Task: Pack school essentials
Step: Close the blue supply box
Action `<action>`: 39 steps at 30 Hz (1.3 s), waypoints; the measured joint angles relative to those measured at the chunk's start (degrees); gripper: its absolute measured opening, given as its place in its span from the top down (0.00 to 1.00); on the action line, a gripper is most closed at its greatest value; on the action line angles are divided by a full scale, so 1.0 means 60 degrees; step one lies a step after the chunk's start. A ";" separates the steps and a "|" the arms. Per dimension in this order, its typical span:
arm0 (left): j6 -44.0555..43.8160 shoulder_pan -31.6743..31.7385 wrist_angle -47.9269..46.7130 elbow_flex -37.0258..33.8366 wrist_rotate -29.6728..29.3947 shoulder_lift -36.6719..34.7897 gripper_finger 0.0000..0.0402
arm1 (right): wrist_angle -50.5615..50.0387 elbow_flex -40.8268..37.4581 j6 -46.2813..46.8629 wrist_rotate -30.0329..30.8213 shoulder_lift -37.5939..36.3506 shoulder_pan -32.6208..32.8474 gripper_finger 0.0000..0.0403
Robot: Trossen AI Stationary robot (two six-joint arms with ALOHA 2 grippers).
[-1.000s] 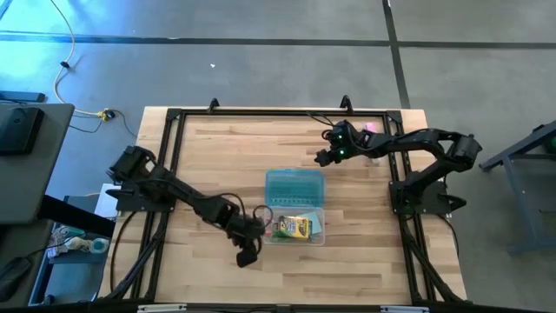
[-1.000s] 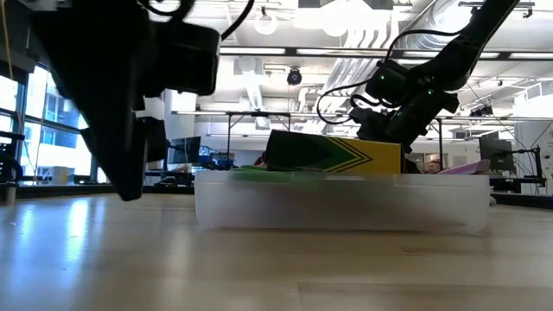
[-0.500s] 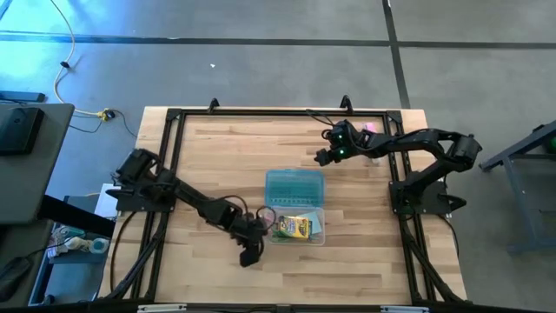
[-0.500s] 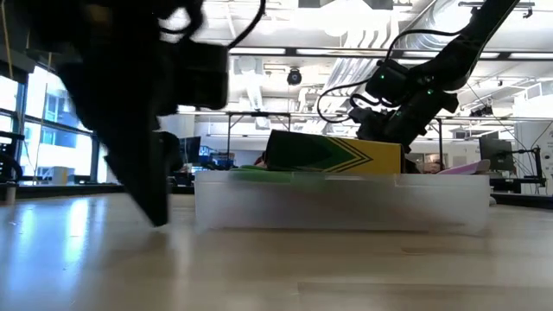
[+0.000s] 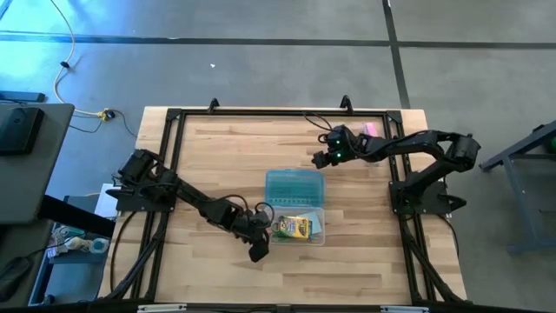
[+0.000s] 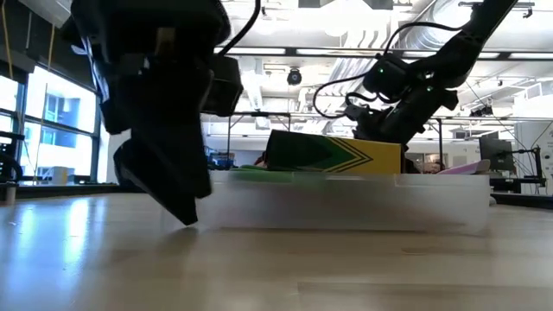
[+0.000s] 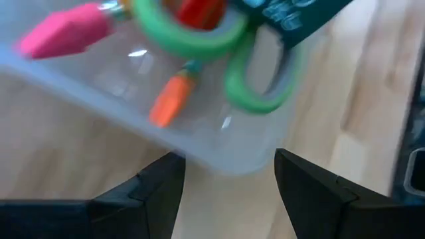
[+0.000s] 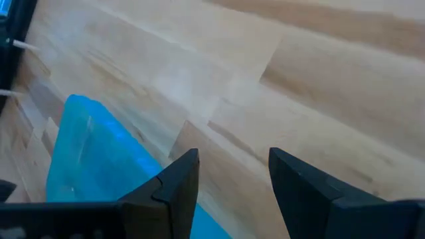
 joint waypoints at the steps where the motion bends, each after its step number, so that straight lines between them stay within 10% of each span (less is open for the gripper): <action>1: -0.0103 0.0000 0.0155 0.0030 -0.0003 0.0108 0.46 | -0.0068 0.0000 0.0051 -0.0069 0.0000 0.0048 0.57; 39: -0.1527 0.0119 0.0778 0.0015 -0.0357 0.0344 0.46 | -0.1244 0.0000 0.0376 -0.1715 -0.1711 0.0886 0.66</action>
